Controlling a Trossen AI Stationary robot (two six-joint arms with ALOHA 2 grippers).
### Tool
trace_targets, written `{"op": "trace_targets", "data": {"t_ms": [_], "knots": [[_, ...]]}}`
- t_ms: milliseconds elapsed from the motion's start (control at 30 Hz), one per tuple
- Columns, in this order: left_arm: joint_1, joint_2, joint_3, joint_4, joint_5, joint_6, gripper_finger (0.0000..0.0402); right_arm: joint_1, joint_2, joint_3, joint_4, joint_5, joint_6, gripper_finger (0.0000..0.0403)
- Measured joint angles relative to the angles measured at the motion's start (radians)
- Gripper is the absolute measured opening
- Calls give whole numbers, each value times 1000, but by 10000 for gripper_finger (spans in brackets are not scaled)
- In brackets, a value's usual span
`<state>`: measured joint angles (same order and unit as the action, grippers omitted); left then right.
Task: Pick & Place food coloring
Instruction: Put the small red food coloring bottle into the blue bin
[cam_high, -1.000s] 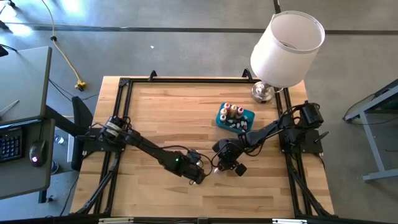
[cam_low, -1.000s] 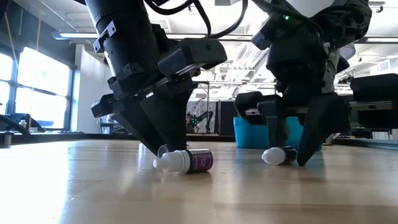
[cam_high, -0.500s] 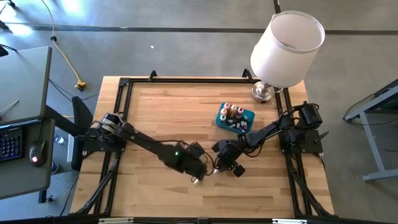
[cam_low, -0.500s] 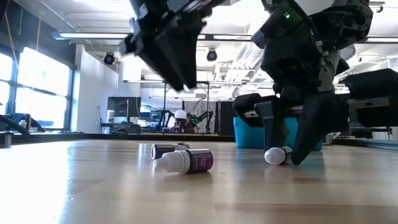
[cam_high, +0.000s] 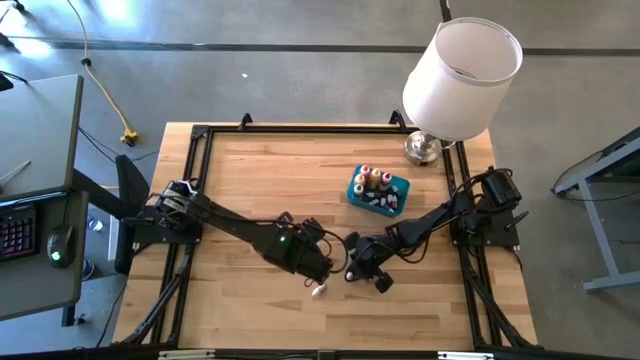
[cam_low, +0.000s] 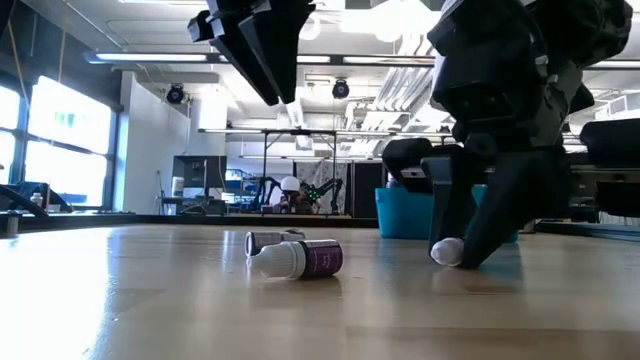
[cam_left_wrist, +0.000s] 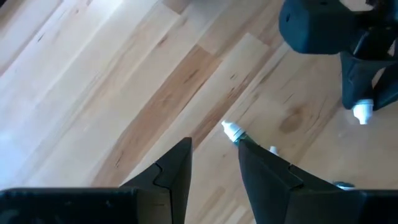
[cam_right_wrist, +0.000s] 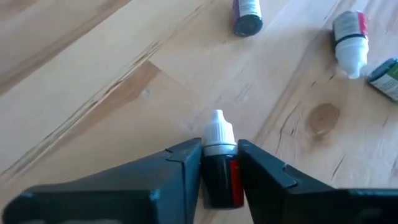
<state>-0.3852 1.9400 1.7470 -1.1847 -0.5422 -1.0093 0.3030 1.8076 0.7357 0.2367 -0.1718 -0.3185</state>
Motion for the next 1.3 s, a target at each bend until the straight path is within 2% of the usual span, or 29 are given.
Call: {"op": "trace_targets", "data": {"t_ms": [133,300,400,500,633,700,800,900,1033,1133,1300], "knots": [[0,0,0,-1,-1,10,129,0,-11,0,-23,6,49,68],[0,0,0,-21,-1,13,129,1,-118,-4,-128,40,56,69],[0,0,0,-30,-2,11,129,1,-271,5,-269,190,41,79],[0,0,0,-29,-3,11,129,-13,-435,2,-503,385,42,75],[0,0,0,-20,-2,10,129,-80,-629,-13,-687,639,194,67],[0,4,0,-4,-2,10,129,-134,-700,-55,-695,703,289,68],[0,6,0,7,1,14,129,-228,-772,-142,-630,699,441,80],[-1,6,0,20,1,15,129,-306,-797,-251,-536,617,523,86],[-1,6,0,20,2,17,129,-360,-798,-355,-388,490,522,83],[-1,6,0,20,10,17,129,-376,-798,-378,-374,494,517,88],[-2,6,0,22,29,12,129,-382,-798,-353,-367,526,440,120]]}}
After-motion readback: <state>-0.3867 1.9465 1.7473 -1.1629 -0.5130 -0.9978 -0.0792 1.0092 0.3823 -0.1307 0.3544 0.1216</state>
